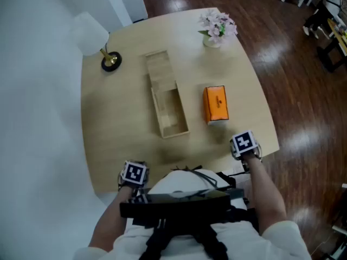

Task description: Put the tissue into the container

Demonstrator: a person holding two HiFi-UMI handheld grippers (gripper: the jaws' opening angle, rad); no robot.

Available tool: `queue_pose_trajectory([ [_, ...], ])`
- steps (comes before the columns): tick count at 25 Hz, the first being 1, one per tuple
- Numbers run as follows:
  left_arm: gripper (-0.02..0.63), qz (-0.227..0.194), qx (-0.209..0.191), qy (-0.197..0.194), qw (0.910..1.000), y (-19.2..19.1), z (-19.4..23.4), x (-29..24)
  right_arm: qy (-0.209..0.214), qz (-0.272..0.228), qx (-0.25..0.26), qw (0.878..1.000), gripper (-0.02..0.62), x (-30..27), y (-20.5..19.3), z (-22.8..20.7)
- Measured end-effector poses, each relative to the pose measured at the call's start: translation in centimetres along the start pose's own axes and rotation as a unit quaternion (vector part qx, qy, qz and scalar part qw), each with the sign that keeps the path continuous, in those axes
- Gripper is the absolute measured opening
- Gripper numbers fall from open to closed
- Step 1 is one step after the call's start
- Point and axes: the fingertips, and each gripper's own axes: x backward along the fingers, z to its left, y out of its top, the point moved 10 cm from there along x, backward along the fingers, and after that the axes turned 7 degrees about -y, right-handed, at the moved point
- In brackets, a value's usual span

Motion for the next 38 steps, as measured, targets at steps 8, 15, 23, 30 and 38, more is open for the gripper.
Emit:
queue_pose_trajectory([
  [8, -0.008, -0.216, 0.146, -0.087, 0.9615, -0.5, 0.1, 3.1, 0.071, -0.083, -0.174, 0.979, 0.013, 0.8, -0.2, -1.5],
  [15, -0.008, -0.284, 0.129, -0.093, 0.9457, 3.2, -1.0, 6.1, 0.128, -0.192, -0.216, 0.949, 0.174, 4.4, 5.8, -3.0],
  [23, -0.008, -0.322, 0.108, -0.099, 0.9354, 5.1, -2.4, 9.3, 0.149, -0.231, -0.197, 0.941, 0.325, 5.3, 10.9, -1.5],
  [30, -0.008, -0.335, 0.118, -0.161, 0.9209, 5.6, -3.7, 10.2, 0.138, -0.202, -0.148, 0.958, 0.476, 3.6, 14.2, 0.8],
  [38, -0.008, -0.323, 0.1, -0.173, 0.9251, 5.6, -4.8, 10.0, 0.108, -0.146, -0.135, 0.974, 0.489, 0.0, 15.6, 1.7],
])
